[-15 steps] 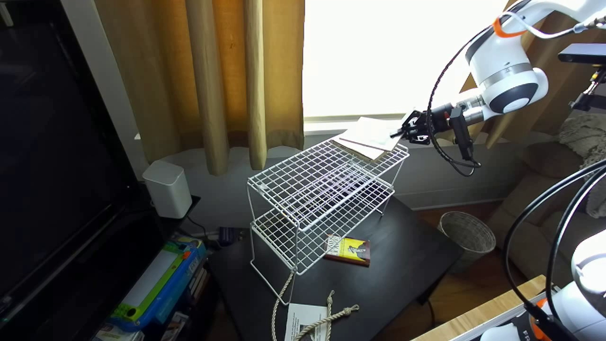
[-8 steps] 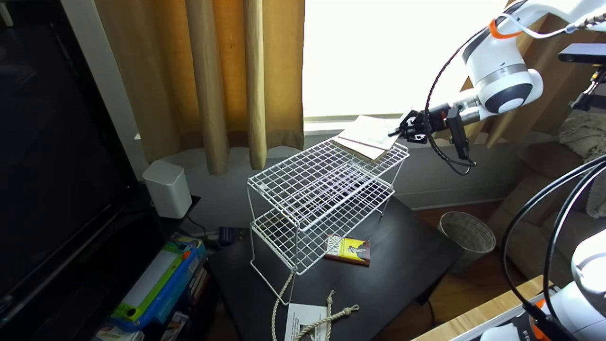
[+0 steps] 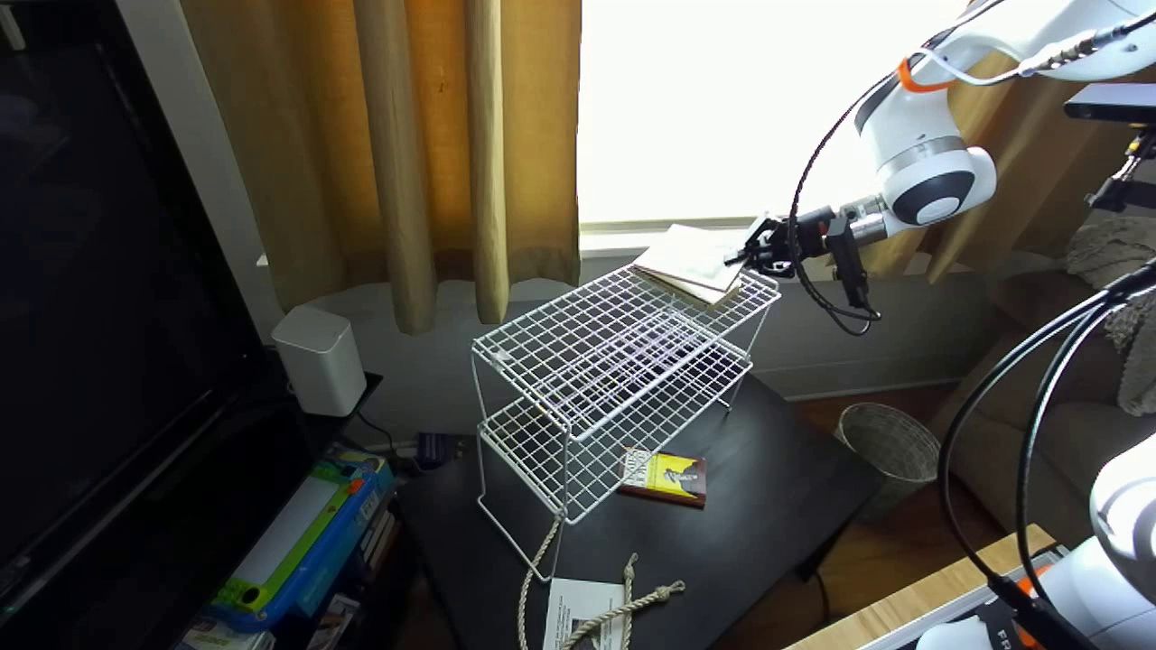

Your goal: Stack up the books on the top of the shelf

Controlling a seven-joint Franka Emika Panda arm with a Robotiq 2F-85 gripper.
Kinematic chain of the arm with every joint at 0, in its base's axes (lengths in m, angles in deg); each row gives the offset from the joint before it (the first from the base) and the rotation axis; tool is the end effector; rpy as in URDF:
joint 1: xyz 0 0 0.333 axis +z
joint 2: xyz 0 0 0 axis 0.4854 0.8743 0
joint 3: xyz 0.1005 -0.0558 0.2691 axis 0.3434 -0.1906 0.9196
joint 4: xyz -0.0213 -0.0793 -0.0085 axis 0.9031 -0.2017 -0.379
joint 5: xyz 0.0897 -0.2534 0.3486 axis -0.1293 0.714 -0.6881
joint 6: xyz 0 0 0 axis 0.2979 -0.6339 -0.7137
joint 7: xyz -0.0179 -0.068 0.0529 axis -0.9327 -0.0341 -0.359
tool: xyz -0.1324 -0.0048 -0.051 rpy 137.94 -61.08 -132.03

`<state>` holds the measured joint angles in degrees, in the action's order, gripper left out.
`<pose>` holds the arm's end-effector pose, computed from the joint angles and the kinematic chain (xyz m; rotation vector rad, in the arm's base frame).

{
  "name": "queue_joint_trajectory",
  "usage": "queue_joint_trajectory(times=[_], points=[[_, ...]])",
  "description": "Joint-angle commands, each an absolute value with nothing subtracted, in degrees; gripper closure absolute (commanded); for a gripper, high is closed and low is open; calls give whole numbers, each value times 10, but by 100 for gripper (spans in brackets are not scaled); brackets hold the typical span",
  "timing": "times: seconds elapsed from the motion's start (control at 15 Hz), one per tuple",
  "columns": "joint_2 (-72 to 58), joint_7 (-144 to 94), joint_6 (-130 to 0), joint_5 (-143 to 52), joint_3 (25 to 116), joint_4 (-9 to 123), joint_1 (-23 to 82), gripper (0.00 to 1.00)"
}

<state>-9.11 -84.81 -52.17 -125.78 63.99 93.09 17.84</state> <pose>0.5421 -0.1462 0.1734 -2.1631 0.4553 -0.4429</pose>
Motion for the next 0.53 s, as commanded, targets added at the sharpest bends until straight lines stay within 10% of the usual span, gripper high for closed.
queue_joint_trajectory(times=[0.0, 0.47], points=[[-63, -858, -522, -1269, 646, 911, 178, 97], [-48, -843, -553, -1270, 646, 906, 181, 97]])
